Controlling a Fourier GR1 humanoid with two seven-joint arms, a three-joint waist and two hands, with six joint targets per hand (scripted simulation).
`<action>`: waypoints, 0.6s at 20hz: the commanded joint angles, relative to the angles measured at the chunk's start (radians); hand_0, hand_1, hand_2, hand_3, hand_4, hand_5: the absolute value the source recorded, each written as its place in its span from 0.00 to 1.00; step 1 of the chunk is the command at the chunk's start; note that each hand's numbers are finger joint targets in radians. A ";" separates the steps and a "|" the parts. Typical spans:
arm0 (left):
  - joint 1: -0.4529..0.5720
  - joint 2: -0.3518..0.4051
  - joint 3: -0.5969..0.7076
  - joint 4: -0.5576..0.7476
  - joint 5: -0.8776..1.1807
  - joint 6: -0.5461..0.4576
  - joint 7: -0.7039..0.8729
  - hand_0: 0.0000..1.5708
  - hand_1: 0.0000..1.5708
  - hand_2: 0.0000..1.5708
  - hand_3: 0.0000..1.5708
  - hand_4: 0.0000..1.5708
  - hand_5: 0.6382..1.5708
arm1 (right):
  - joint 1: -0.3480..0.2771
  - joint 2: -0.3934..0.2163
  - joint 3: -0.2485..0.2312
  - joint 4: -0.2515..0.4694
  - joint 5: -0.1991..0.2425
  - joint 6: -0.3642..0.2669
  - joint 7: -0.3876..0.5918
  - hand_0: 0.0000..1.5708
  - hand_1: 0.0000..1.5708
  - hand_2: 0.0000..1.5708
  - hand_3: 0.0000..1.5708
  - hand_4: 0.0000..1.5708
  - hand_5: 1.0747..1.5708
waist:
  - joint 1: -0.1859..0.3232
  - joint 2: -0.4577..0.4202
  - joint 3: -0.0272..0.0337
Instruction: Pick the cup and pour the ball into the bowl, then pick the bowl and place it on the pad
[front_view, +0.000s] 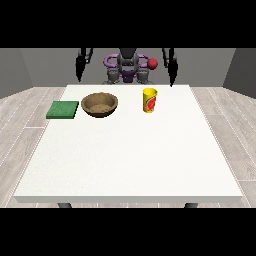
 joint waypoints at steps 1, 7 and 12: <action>-0.006 0.017 0.004 -0.059 0.006 -0.003 0.034 0.00 0.00 0.00 0.00 0.42 0.99 | -0.002 -0.031 -0.010 -0.057 0.000 0.005 0.033 0.00 0.00 0.00 0.00 0.56 0.92 | -0.002 -0.147 0.0262; 0.018 -0.090 -0.033 -0.157 0.101 0.044 0.183 0.00 0.00 0.00 0.00 0.42 0.99 | 0.030 0.026 -0.015 -0.149 -0.125 0.025 0.216 0.00 0.00 0.00 0.00 0.56 0.92 | -0.023 -0.389 0.0426; 0.030 -0.094 -0.123 -0.296 0.078 0.178 0.394 0.00 0.00 0.00 0.00 0.41 0.99 | 0.020 0.003 -0.020 -0.290 -0.143 -0.033 0.483 0.00 0.00 0.00 0.00 0.55 0.92 | -0.015 -0.447 0.0428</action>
